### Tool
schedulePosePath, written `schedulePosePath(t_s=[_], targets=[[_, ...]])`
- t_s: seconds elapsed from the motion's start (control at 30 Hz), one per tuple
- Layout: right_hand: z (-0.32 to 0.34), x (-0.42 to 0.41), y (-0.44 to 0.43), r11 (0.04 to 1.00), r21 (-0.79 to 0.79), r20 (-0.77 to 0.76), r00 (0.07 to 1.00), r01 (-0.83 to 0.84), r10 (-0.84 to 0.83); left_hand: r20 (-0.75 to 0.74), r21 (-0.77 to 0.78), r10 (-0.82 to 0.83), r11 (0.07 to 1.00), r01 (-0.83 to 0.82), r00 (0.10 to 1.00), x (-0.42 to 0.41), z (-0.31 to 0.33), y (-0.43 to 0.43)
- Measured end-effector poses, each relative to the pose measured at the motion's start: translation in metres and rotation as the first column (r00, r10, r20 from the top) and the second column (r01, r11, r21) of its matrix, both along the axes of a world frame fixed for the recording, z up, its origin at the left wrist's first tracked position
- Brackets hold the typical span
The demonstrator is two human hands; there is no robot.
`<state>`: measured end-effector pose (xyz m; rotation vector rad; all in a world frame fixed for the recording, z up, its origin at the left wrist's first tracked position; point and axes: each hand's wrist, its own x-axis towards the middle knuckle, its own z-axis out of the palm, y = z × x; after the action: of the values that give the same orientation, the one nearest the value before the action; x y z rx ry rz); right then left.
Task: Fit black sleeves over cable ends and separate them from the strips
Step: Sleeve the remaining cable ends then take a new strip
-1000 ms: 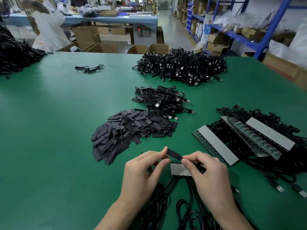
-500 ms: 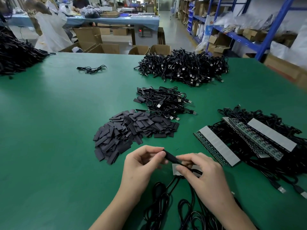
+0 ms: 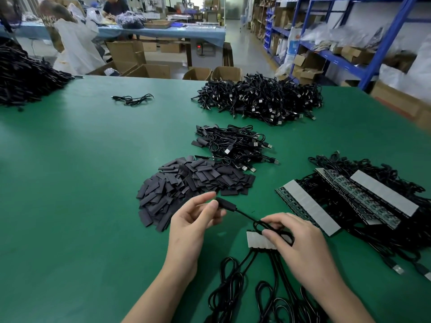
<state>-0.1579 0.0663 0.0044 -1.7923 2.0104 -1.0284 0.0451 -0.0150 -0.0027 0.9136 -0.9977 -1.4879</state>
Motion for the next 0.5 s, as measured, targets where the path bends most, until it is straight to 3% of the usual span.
schedulePosePath(t_s=[0.07, 0.13, 0.27, 0.33, 0.5], targets=[[0.005, -0.003, 0.0, 0.999, -0.039, 0.048, 0.999, 0.021, -0.019, 0.084, -0.027, -0.027, 0.999, 0.029, 0.996, -0.001, -0.001, 0.0], [0.015, -0.005, -0.003, 0.997, -0.061, 0.086, 0.995, 0.05, -0.045, 0.33, -0.126, -0.022, 0.99, 0.067, 0.944, -0.004, -0.005, 0.001], [0.041, -0.011, -0.03, 0.994, -0.095, 0.117, 0.992, 0.058, -0.047, 0.704, -0.359, 0.096, 0.903, 0.236, 0.704, -0.009, -0.011, 0.006], [0.055, -0.014, -0.057, 0.992, -0.119, 0.067, 0.997, 0.051, -0.043, 0.798, -0.362, 0.1, 0.867, 0.341, 0.594, -0.011, -0.013, 0.007], [0.086, -0.015, -0.145, 0.993, -0.117, -0.103, 0.994, 0.011, -0.024, 0.873, -0.315, 0.078, 0.844, 0.434, 0.481, -0.011, -0.018, 0.005]])
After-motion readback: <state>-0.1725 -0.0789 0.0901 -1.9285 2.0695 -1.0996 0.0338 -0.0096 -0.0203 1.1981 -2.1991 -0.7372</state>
